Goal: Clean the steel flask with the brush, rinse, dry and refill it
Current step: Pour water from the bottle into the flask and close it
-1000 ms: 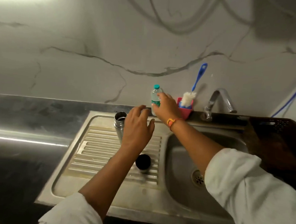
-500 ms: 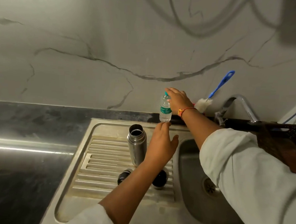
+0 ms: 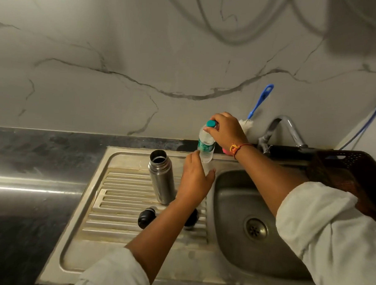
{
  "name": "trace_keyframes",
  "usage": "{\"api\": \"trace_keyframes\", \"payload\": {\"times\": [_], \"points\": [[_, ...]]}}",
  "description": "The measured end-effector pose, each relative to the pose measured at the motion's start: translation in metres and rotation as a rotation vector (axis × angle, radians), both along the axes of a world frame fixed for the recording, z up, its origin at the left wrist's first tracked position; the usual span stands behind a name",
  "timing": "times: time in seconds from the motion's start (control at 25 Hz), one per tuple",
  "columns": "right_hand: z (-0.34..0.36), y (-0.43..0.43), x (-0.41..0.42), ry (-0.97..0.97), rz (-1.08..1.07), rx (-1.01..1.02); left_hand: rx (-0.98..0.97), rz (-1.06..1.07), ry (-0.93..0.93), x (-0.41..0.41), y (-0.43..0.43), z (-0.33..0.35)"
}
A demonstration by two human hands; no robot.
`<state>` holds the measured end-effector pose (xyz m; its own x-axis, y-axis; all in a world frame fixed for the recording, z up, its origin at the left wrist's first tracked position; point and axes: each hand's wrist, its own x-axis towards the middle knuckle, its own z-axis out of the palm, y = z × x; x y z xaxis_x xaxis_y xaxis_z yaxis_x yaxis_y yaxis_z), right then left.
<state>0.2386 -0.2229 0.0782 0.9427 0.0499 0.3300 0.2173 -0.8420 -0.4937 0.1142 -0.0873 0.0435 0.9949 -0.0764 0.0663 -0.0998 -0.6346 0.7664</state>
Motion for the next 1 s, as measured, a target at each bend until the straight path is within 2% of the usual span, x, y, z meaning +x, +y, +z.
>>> {"api": "trace_keyframes", "payload": {"times": [0.2,0.36,0.44,0.8,0.88,1.0], "points": [[0.053,-0.018,-0.065,0.018,0.178,0.019,-0.008,0.103,-0.030,-0.014,-0.020,0.008],[0.079,-0.031,-0.113,0.077,0.264,0.174,-0.201,0.219,-0.044,-0.040,-0.038,0.024],[0.087,-0.035,-0.126,0.097,0.300,0.189,-0.242,0.284,-0.083,-0.054,-0.042,0.030],[0.102,0.006,-0.161,-0.100,0.499,-0.289,-0.148,0.422,-0.205,-0.124,-0.007,0.046],[0.101,0.020,-0.168,-0.157,0.483,-0.293,-0.121,0.432,-0.192,-0.133,0.011,0.050],[0.099,0.042,-0.171,-0.107,0.528,-0.179,-0.096,0.337,-0.143,-0.138,0.048,0.057]]}}
